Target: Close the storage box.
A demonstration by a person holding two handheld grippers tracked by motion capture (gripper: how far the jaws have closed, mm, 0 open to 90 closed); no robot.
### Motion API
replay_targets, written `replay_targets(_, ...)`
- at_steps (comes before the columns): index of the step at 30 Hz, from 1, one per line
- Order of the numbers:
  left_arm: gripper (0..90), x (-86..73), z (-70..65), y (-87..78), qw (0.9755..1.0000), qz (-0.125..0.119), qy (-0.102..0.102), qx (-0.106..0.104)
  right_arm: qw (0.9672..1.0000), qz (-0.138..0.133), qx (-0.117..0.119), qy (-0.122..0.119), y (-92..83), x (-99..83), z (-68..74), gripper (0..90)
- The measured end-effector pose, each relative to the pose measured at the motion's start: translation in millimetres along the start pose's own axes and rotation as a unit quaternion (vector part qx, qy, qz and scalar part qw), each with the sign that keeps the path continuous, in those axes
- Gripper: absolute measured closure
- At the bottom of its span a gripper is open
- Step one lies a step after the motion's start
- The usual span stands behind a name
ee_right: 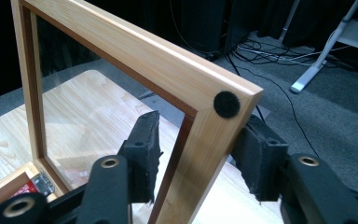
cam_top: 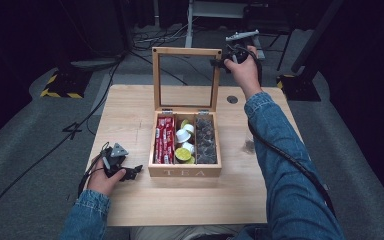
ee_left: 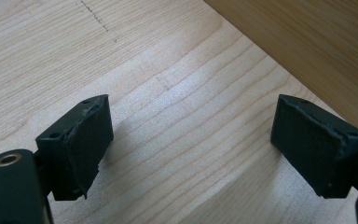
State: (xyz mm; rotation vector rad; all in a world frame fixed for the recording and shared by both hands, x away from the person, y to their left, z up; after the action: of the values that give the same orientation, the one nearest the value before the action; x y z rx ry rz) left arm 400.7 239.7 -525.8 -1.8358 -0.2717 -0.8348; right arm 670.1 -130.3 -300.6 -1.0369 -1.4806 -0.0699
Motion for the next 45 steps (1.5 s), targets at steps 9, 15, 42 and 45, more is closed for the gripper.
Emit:
replay_targets(9,13.1,0.5,0.2,0.2,1.0,0.0,0.003,0.001,1.0,0.001,0.009,-0.003,-13.1,2.4,3.1,61.0)
replay_targets(15,13.0,0.6,0.2,0.3,1.0,0.001,0.003,0.002,0.9997,-0.008,0.016,-0.014,-23.5,2.1,9.4,61.4)
replay_targets(42,13.0,0.7,0.0,0.5,1.0,0.001,0.003,0.002,0.9966,-0.021,0.065,-0.046,-80.7,-5.9,52.4,63.9)
replay_targets(45,13.1,0.4,-0.4,0.5,1.0,0.0,0.0,0.002,0.9965,-0.023,0.07,-0.039,-86.4,-7.5,58.6,62.3)
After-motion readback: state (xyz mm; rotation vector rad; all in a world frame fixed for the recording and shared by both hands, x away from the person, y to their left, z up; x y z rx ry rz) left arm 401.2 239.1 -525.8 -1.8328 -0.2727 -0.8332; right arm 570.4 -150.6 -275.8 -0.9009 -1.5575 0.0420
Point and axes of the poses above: each handheld gripper's, and its own axes: y roughly forward along the jaws, x roughly out of its top, z roughly to its left, the point moved 3 cm from there along y, roughly forward along the jaws, and after that the axes turned 15 degrees about -y, right-handed, at the moved point
